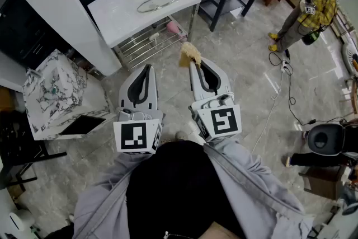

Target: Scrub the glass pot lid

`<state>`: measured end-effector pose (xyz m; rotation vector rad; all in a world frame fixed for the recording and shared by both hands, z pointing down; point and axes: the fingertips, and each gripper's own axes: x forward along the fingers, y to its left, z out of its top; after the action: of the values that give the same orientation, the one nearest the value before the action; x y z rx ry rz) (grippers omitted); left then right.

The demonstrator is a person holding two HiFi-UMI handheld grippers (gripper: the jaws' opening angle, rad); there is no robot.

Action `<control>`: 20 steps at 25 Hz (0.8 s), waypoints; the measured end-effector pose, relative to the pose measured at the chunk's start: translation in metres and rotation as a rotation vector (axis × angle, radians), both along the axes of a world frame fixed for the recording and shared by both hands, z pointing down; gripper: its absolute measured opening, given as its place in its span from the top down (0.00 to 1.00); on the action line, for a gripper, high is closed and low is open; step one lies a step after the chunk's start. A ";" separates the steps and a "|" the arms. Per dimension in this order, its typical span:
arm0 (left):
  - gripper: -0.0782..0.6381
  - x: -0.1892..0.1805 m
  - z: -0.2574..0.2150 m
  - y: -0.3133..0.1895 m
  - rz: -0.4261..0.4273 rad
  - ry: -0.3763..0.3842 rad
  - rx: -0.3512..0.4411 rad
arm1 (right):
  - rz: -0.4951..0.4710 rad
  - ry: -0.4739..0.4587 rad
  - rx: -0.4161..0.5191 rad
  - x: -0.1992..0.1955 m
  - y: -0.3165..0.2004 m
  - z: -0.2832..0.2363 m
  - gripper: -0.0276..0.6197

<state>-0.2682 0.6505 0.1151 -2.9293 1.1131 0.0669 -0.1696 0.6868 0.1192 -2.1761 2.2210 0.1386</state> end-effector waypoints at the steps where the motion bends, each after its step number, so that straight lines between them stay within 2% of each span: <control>1: 0.89 0.002 0.000 0.000 0.001 0.000 0.000 | 0.004 0.003 -0.008 0.003 -0.001 0.002 0.91; 13: 0.88 0.012 0.003 -0.001 0.010 0.002 0.000 | 0.039 0.006 -0.029 0.018 -0.002 0.005 0.91; 20: 0.89 0.027 0.002 -0.007 -0.031 0.023 0.009 | 0.010 -0.008 -0.021 0.038 -0.001 0.009 0.91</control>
<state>-0.2413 0.6436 0.1174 -2.9100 1.1587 0.1056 -0.1318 0.6862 0.1286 -2.1945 2.2170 0.1070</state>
